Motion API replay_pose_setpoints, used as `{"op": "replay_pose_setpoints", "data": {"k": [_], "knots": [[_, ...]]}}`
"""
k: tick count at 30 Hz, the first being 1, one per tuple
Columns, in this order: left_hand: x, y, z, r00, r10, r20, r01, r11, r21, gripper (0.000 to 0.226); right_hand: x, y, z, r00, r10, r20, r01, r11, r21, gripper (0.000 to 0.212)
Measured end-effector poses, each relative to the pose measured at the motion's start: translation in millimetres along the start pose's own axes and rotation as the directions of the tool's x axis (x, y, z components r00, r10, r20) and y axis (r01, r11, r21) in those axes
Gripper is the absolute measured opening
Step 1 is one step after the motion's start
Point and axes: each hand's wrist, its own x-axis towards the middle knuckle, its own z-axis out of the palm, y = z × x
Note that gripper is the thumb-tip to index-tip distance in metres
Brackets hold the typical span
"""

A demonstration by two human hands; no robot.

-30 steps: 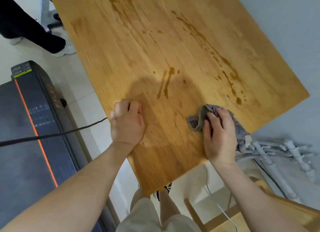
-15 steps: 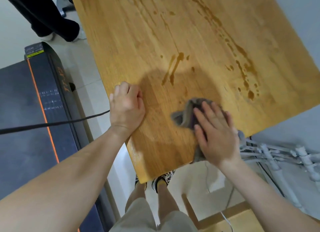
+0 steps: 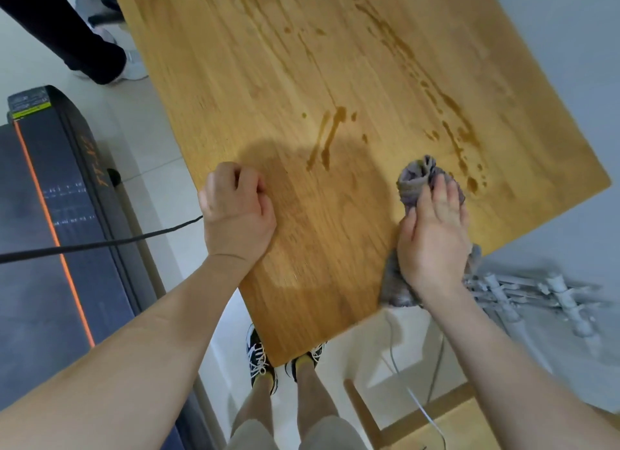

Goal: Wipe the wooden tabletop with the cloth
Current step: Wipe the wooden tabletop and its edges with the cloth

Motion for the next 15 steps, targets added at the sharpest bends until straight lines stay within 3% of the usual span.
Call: {"op": "replay_pose_setpoints", "data": {"k": [1,2,5,7,9,10,12,14,15], "knots": [[-1,-2,1,1.000,0.002,-0.014,-0.002,1.000,-0.005,0.016,-5,-19,4,0.998,0.050,-0.029,-0.050,0.999,0.002,0.051],[0,-3,1,1.000,0.001,-0.023,-0.002,1.000,-0.022,0.016,-18,-45,9,1.000,0.003,-0.026,-0.003,1.000,0.003,0.052],[3,-5,2,0.999,-0.030,-0.045,0.026,0.995,-0.094,0.017,-69,-110,19,0.919,-0.389,0.065,0.384,0.920,0.081,0.052],[6,-5,0,0.988,-0.144,-0.058,0.133,0.978,-0.160,0.021,-70,-109,16,0.834,-0.541,0.103,0.528,0.839,0.135,0.049],[12,-4,-2,0.946,-0.321,-0.043,0.304,0.924,-0.231,0.036,-50,-81,14,0.806,-0.586,0.085,0.573,0.807,0.143,0.045],[17,-4,-3,0.920,-0.390,-0.035,0.371,0.897,-0.239,0.045,-37,-65,13,0.845,-0.532,0.056,0.522,0.843,0.128,0.045],[23,-9,-4,0.862,-0.507,-0.034,0.482,0.837,-0.257,0.054,-11,-42,9,0.976,-0.216,0.023,0.214,0.974,0.069,0.049],[30,-15,-5,0.744,-0.668,-0.003,0.621,0.693,-0.365,0.060,-7,-47,9,0.996,0.092,-0.023,-0.091,0.996,0.025,0.052],[32,-18,-6,0.694,-0.719,0.035,0.667,0.625,-0.406,0.058,-15,-64,12,0.994,0.107,-0.038,-0.107,0.994,0.012,0.053]]}}
